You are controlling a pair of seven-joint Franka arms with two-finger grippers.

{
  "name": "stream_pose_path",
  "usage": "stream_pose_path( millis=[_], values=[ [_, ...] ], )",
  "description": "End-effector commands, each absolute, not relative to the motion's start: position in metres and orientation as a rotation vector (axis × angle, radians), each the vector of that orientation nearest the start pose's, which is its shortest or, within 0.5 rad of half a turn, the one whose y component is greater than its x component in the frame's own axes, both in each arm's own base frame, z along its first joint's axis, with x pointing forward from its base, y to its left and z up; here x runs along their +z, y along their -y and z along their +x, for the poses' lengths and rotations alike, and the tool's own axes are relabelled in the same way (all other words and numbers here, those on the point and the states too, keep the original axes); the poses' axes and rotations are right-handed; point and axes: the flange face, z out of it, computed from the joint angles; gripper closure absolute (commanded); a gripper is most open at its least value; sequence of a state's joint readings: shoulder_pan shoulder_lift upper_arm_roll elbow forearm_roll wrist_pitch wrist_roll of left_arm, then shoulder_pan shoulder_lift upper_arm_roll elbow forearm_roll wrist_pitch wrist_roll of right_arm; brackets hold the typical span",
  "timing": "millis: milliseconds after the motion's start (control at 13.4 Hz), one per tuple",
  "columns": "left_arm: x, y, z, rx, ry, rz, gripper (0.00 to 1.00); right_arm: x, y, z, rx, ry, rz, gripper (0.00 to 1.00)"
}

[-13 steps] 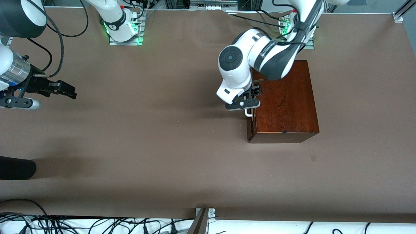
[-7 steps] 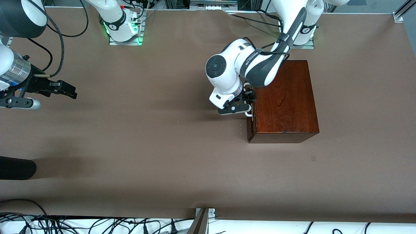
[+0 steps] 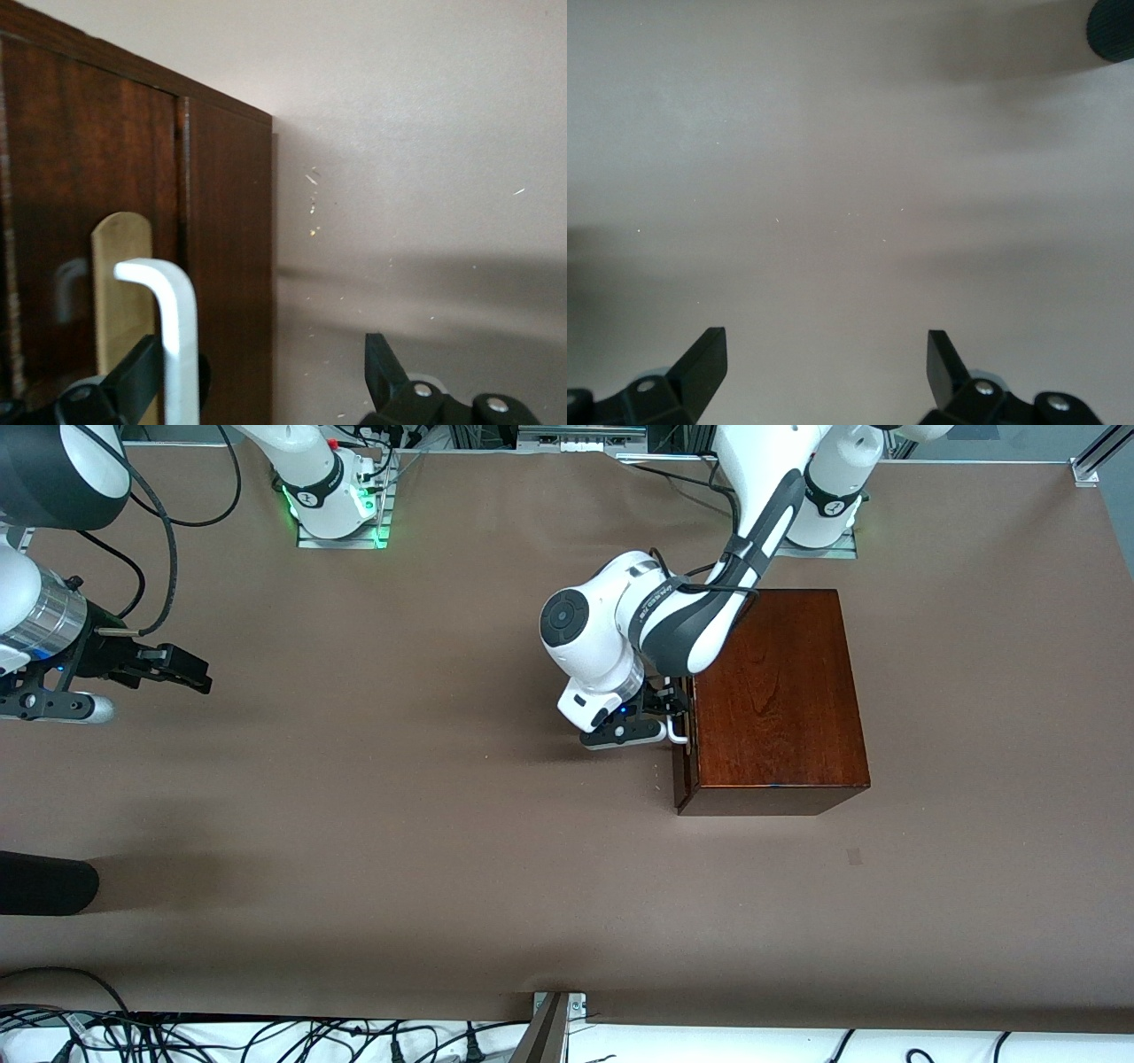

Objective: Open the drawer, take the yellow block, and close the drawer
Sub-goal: 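Close the left gripper on the white drawer handle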

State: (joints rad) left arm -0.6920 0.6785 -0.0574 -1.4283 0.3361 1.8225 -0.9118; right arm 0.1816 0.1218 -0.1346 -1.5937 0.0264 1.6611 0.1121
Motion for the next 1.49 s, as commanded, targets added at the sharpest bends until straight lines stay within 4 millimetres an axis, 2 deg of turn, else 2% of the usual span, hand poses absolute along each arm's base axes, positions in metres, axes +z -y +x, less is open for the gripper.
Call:
stream_pose_path(
  millis=[0, 298, 895, 1417],
  values=[
    [0.273, 0.454, 0.535, -0.081, 0.098, -2.743, 0.0, 0.555, -0.039, 0.591, 0.096, -0.115, -3.129, 0.0],
    [0.271, 0.463, 0.526, -0.073, 0.112, -2.749, 0.0, 0.553, -0.037, 0.592, 0.1, -0.122, -3.131, 0.0],
    [0.277, 0.464, 0.5, 0.023, 0.068, -2.67, 0.0, 0.551, -0.036, 0.594, 0.095, -0.127, -3.132, 0.0],
    [0.272, 0.463, 0.497, 0.03, 0.064, -2.667, 0.0, 0.55, -0.036, 0.595, 0.093, -0.127, -3.133, 0.0]
  ],
)
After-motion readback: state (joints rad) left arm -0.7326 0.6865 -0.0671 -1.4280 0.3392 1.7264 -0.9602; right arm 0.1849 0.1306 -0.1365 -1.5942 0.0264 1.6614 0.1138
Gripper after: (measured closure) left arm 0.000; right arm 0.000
